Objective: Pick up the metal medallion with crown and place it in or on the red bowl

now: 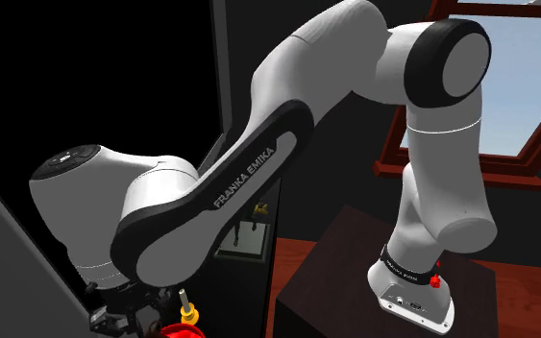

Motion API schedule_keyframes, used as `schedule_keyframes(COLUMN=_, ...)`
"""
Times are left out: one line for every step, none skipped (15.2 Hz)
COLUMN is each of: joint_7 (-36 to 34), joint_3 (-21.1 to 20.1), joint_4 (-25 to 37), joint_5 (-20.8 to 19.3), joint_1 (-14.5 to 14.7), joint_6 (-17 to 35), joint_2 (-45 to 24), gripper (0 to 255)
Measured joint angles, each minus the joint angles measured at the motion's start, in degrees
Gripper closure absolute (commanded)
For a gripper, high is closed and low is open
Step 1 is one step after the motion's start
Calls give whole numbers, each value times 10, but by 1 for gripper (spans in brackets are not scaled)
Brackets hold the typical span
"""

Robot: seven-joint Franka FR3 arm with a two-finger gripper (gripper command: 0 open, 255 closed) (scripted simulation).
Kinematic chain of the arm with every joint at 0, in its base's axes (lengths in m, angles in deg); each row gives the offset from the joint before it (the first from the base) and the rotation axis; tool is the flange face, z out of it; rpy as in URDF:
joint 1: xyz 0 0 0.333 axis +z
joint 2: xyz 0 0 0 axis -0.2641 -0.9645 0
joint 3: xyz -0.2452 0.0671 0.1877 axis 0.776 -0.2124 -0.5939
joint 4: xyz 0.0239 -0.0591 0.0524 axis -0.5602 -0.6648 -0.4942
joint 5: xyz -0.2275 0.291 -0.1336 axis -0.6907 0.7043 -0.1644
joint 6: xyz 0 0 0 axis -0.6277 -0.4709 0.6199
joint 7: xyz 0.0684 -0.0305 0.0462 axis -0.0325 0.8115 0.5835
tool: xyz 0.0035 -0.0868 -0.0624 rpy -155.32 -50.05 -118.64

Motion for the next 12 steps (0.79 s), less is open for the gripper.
schedule_keyframes(joint_7=-3, joint_3=1, joint_4=1, joint_5=-4, joint_1=3, joint_6=5, joint_2=-7, gripper=255)
schedule_keyframes(joint_7=-6, joint_3=2, joint_4=2, joint_5=-6, joint_1=5, joint_6=9, joint_2=-12, gripper=255)
schedule_keyframes(joint_7=-8, joint_3=3, joint_4=0, joint_5=-9, joint_1=7, joint_6=15, joint_2=-17, gripper=255)
schedule_keyframes(joint_7=-10, joint_3=4, joint_4=-3, joint_5=-11, joint_1=8, joint_6=21, joint_2=-19, gripper=255)
schedule_keyframes(joint_7=-11, joint_3=5, joint_4=-7, joint_5=-13, joint_1=8, joint_6=28, joint_2=-23, gripper=255)
schedule_keyframes(joint_7=-12, joint_3=7, joint_4=-7, joint_5=-15, joint_1=9, joint_6=32, joint_2=-28, gripper=255)
schedule_keyframes(joint_7=-12, joint_3=8, joint_4=-10, joint_5=-17, joint_1=10, joint_6=39, joint_2=-32, gripper=255)
schedule_keyframes(joint_7=-14, joint_3=10, joint_4=-11, joint_5=-20, joint_1=11, joint_6=45, joint_2=-37, gripper=255)
schedule_keyframes(joint_7=-16, joint_3=11, joint_4=-12, joint_5=-23, joint_1=13, joint_6=49, joint_2=-41, gripper=255)
schedule_keyframes(joint_7=-17, joint_3=12, joint_4=-14, joint_5=-25, joint_1=14, joint_6=55, joint_2=-46, gripper=255)
schedule_keyframes(joint_7=-18, joint_3=14, joint_4=-16, joint_5=-27, joint_1=15, joint_6=61, joint_2=-50, gripper=255)
schedule_keyframes(joint_7=-19, joint_3=16, joint_4=-17, joint_5=-30, joint_1=16, joint_6=68, joint_2=-56, gripper=255)
